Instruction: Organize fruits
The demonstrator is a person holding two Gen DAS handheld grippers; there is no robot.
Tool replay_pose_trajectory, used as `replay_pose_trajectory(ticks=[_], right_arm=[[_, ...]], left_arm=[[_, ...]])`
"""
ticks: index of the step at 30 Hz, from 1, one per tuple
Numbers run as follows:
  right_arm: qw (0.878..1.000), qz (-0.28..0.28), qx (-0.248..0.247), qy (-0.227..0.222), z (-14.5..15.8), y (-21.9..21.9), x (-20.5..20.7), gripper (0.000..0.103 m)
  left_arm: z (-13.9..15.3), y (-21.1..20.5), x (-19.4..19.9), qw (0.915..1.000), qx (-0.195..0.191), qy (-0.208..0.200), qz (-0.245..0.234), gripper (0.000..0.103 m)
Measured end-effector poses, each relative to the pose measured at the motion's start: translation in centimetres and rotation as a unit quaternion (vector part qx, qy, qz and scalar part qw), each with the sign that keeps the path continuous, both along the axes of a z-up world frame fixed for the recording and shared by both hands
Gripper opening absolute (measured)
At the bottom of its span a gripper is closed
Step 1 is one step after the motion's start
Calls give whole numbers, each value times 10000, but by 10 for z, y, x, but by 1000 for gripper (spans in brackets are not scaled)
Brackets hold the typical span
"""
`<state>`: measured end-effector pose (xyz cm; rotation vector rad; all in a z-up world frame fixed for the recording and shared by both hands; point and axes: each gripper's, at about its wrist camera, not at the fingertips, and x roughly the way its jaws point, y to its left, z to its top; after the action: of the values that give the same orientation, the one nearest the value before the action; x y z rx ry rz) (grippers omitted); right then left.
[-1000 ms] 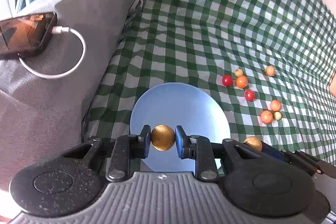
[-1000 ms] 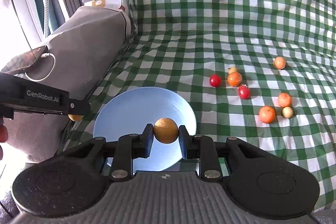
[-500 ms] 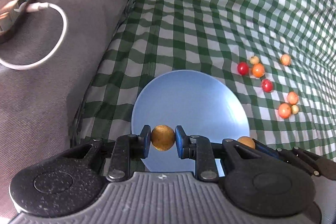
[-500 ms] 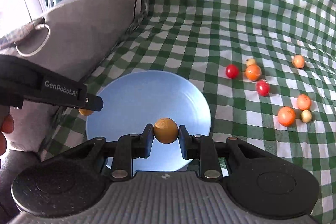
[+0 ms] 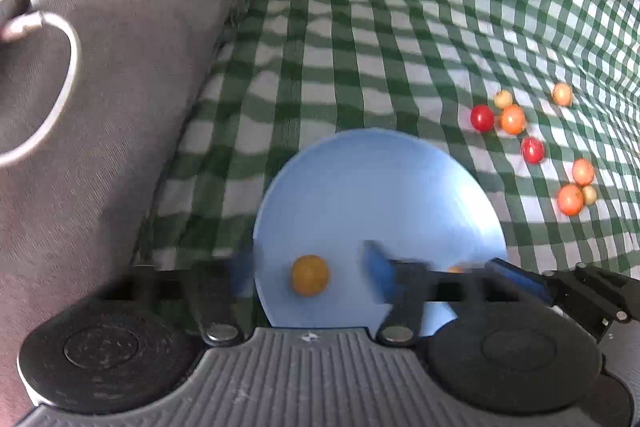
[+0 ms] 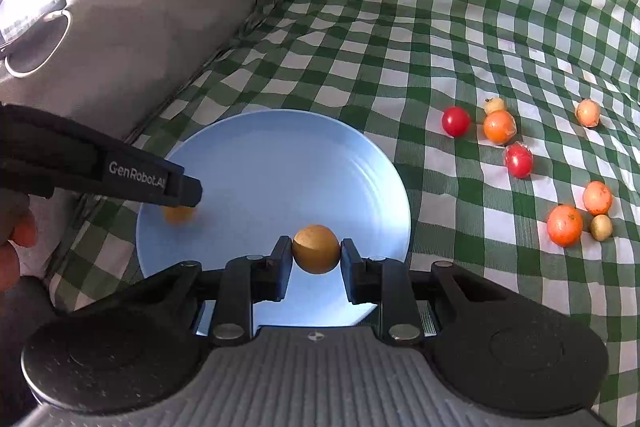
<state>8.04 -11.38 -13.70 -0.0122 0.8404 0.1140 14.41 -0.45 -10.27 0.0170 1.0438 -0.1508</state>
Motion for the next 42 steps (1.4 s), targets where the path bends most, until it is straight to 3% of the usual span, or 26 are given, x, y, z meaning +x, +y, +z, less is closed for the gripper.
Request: replay_pose_trajectory(ticks=[1,3,5,8,19,28,42], right_arm=[[10000,15,26,19,2,0,1,46],[10000,-72,55,-12,8,-1,0,80],[10000,-79,39,-43,16,-2,-6,90],[10000,-9,25,-28,27,-4,-20,97],[9990,-201,-51,-385,69,-4,-104,102],[9960,-355,25,-819,91,2,-148,102],[9919,-485,259,-1145,103,-6,-188,102]], left_arm=[[5,0,-3,9999,39,-136,83,103],[15,2,-10,9991,39,-380,168,103],[23,5,-16,9994,-17,-324,80,103],[34,11,-34,9996,-62,-273,74,103],[81,32,-119,9958,71,-839,348,103],[113,28,-156,9922,49,-1212,278,103],[129,23,-185,9886,216,-1478,202,103]])
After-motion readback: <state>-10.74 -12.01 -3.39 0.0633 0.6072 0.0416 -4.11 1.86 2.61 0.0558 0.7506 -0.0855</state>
